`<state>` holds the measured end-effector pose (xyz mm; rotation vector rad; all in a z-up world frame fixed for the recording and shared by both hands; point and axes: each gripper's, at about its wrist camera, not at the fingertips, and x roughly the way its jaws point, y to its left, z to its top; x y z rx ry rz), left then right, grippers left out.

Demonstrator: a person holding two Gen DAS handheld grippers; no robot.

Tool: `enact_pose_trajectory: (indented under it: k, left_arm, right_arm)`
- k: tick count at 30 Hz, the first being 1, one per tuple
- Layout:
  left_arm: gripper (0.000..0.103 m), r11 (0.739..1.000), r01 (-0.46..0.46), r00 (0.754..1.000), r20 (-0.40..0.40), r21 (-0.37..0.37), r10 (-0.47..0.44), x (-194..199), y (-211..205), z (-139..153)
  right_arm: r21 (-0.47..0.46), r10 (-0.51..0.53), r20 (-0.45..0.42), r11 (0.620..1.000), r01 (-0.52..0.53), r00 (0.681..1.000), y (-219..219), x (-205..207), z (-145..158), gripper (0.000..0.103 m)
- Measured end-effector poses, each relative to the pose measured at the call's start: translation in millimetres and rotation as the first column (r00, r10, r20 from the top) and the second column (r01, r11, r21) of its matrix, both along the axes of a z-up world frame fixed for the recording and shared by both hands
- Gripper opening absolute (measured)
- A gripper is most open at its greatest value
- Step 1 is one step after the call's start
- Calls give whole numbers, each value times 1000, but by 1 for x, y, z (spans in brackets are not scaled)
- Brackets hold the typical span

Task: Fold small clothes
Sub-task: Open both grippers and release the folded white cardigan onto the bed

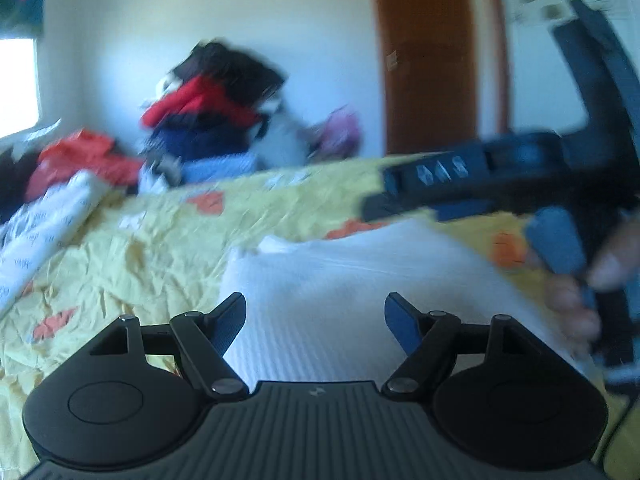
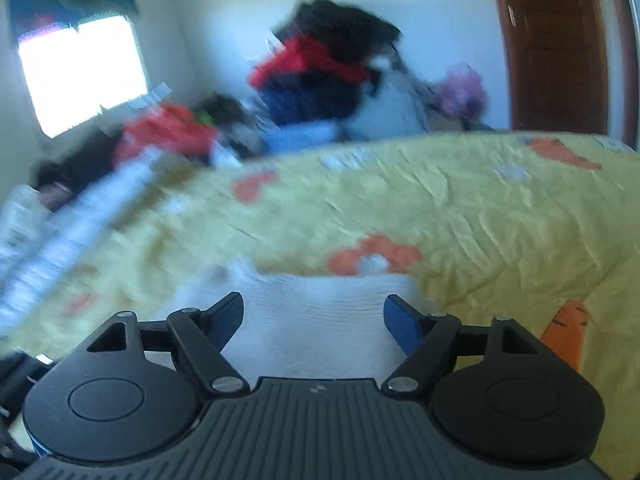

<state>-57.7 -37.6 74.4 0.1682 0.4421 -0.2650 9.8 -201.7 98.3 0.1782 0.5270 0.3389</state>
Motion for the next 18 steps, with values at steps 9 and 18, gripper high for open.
enact_pose_trajectory:
  k: [9,18]
  left_arm:
    - [78,991,134,986,-107,32,-130,-3,-13,-33]
    - [77,991,133,980,-145,-12,-133,-49,12,-14]
  right_arm:
    - [-86,117,-46,989,-120,992,2,-29,-49,81]
    - [55,113,-32,992,-112,993,-16,-83,-5,83]
